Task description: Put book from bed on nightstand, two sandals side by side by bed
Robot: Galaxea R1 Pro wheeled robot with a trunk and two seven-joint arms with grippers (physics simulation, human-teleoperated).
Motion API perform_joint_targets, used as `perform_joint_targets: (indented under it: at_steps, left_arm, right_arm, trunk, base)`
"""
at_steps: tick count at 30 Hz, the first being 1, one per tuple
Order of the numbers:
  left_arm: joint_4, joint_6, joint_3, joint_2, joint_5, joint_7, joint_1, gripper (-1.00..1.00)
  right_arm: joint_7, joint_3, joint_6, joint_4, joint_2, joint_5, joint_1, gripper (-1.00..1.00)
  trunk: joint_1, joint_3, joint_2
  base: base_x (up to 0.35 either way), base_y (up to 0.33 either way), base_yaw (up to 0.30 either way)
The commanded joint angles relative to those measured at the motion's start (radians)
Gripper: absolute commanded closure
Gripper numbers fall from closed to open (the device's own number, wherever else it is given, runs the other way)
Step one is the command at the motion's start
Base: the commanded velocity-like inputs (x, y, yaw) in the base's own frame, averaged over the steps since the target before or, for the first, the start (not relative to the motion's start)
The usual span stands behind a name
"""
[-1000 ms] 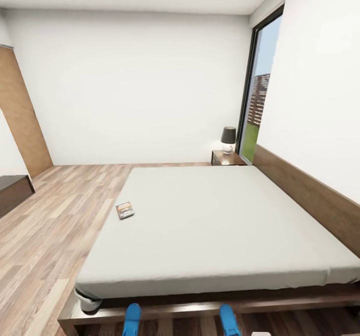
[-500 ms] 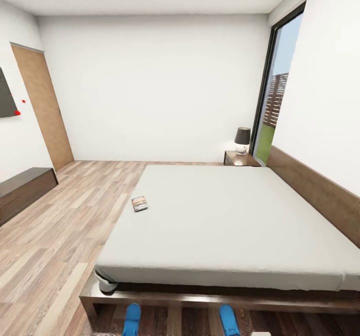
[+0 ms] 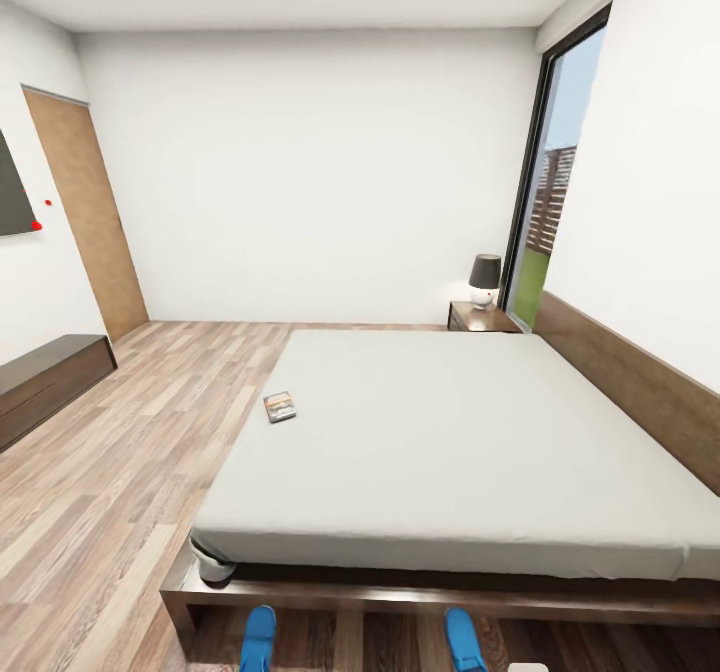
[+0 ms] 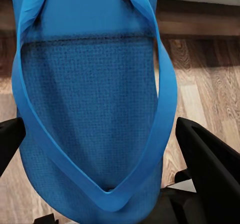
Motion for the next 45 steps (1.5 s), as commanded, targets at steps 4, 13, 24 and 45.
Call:
perform_joint_targets:
  at_steps: [4,13,24,45]
  left_arm:
    - [-0.006,0.068,0.01,0.03,-0.007,-0.006,-0.009,1.0]
    - [-0.352,0.63,0.004,0.046,-0.014,-0.007,-0.069,1.0]
    - [-0.272,0.45,0.001,0.019,-0.012,-0.002,-0.063,1.0]
    - [-0.268,0.445,0.003,0.013,-0.009,-0.002,-0.063,1.0]
  right_arm:
    - [0.012,0.006,0.005,0.003,-0.074,-0.021,-0.001,1.0]
    - [0.206,0.006,0.01,0.003,-0.235,-0.179,-0.001,1.0]
    - [0.62,-0.003,0.234,-0.003,-0.285,-0.19,-0.003,1.0]
    - [0.632,0.011,0.215,0.002,-0.281,-0.184,-0.003,1.0]
  trunk:
    - [0.0,0.0,-0.001]
    - [0.0,0.0,-0.001]
    - [0.0,0.0,-0.001]
    - [0.066,-0.054,-0.12]
  base:
    - [0.0,0.0,0.0]
    - [0.0,0.0,0.0]
    - [0.0,0.0,0.0]
    - [0.0,0.0,0.0]
